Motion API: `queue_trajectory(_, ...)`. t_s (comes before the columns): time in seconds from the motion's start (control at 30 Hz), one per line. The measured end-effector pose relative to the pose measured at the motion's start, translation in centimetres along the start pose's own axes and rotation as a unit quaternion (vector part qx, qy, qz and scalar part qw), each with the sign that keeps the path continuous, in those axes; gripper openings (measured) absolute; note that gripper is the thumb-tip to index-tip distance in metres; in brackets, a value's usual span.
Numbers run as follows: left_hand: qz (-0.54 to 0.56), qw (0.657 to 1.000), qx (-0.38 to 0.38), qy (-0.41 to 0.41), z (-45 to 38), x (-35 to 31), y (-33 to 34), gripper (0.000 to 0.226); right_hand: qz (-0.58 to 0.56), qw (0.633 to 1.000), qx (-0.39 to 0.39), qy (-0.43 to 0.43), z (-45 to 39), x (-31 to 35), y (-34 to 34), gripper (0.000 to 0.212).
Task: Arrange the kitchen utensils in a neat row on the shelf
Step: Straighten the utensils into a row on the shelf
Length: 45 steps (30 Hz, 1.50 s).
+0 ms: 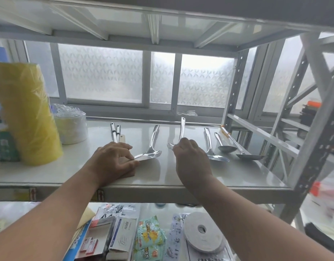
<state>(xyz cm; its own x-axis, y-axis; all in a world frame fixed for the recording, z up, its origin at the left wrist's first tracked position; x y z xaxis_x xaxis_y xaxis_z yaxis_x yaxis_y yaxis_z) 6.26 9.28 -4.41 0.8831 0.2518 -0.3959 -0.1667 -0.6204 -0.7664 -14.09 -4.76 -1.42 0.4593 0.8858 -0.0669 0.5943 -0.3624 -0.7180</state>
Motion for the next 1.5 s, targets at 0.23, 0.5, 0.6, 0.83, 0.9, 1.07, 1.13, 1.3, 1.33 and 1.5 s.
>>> queue_trajectory(0.23,0.000,1.000,-0.006,0.004,0.2,-0.1,-0.1,0.043,0.073,0.988,0.135,0.022,0.0,-0.4,0.6,0.031)
queue_trajectory(0.5,0.010,1.000,-0.009,0.005,0.2,0.0,-0.1,0.042,0.044,0.986,0.149,0.064,0.3,-2.0,1.1,0.025)
queue_trajectory(0.6,0.014,1.000,-0.009,0.009,0.2,0.3,0.0,0.035,0.084,0.977,0.175,0.084,0.4,-2.0,0.8,0.035)
queue_trajectory(0.83,0.017,1.000,-0.012,0.010,0.1,0.3,0.0,0.035,0.095,0.966,0.194,0.141,1.1,-2.7,0.6,0.035)
queue_trajectory(0.9,0.017,1.000,-0.012,0.011,0.2,0.3,0.0,0.035,0.109,0.968,0.181,0.137,1.1,-2.6,0.4,0.034)
queue_trajectory(1.07,0.019,1.000,-0.015,0.013,0.3,0.3,-0.1,0.035,0.126,0.966,0.170,0.149,1.0,-2.6,0.1,0.033)
queue_trajectory(1.13,0.020,1.000,-0.016,0.011,0.2,0.4,0.0,0.036,0.127,0.966,0.165,0.153,1.0,-2.6,0.1,0.032)
queue_trajectory(1.3,0.011,1.000,-0.016,0.012,0.2,0.3,0.0,0.038,0.124,0.963,0.158,0.178,1.2,-3.1,0.7,0.032)
queue_trajectory(1.33,0.011,1.000,-0.016,0.011,0.2,0.3,0.0,0.038,0.121,0.961,0.160,0.188,1.3,-3.3,0.9,0.033)
queue_trajectory(1.5,0.016,1.000,-0.016,0.009,0.4,0.0,-0.2,0.038,0.073,0.957,0.188,0.209,1.6,-3.9,1.7,0.028)
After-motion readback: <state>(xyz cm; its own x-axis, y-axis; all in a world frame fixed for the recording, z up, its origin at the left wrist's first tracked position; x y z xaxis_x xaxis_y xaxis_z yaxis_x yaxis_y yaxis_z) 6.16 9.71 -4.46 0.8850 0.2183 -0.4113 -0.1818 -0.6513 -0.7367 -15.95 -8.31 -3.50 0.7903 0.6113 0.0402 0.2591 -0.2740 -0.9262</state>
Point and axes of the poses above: each hand's wrist, its own z-axis away from the middle knuckle, its own y-axis out of the palm, x = y × z, the point moved 6 cm from there along -z, towards the middle knuckle, and after that the axes turned 2 degrees about -x, right-handed, at the moved point
